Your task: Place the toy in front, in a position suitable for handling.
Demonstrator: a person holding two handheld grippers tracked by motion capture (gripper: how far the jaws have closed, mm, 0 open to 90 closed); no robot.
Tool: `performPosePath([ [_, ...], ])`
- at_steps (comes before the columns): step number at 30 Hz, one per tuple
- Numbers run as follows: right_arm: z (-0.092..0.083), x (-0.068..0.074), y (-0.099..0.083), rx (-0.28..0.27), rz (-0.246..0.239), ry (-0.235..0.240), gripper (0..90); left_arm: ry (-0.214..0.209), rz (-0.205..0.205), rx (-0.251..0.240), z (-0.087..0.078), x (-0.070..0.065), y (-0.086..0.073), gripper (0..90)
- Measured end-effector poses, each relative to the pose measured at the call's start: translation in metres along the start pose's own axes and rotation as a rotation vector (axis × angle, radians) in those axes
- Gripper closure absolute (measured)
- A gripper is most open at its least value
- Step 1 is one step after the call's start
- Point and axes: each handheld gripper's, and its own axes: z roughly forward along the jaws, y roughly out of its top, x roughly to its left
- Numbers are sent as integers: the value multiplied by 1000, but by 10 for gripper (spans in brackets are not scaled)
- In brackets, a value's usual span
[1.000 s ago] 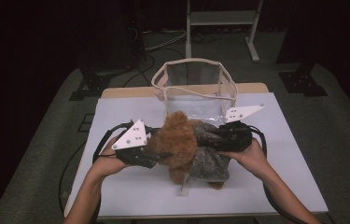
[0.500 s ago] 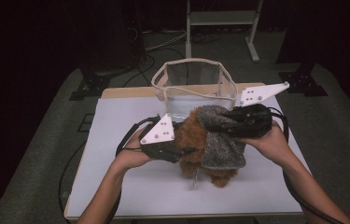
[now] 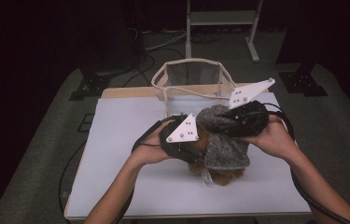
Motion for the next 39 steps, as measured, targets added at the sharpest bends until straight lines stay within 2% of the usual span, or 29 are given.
performPosePath([
  [6,-9,-5,-12,-29,33,2,702,8,-30,-33,-4,4,1,212],
  [8,-11,-7,-15,-36,41,-6,701,20,-51,-7,-4,6,-2,172],
  [10,-14,-9,-19,-53,54,-8,701,17,-74,-5,-3,7,-8,162],
  [13,-16,-13,-24,-72,82,0,701,0,-97,11,5,7,-15,129],
  [17,-16,-13,-26,-79,85,5,701,1,-120,-19,14,7,-17,111],
  [18,-16,-12,-26,-78,85,1,701,4,-117,-28,14,7,-17,144],
  [21,-17,-13,-27,-82,87,-1,700,26,-85,-50,13,4,-17,335],
  [23,-20,-13,-27,-96,96,7,699,26,-77,-59,11,2,-15,397],
  [27,-23,-8,-20,-94,71,3,697,26,-63,-62,10,-1,-10,416],
  [32,-12,2,-10,-85,35,38,695,29,-62,-68,13,-3,-10,420],
  [34,-10,4,-8,-78,17,26,695,25,-72,-77,12,-2,-11,420],
  [39,-26,-2,-8,-83,29,-15,694,16,-70,-86,13,-1,-8,425],
])
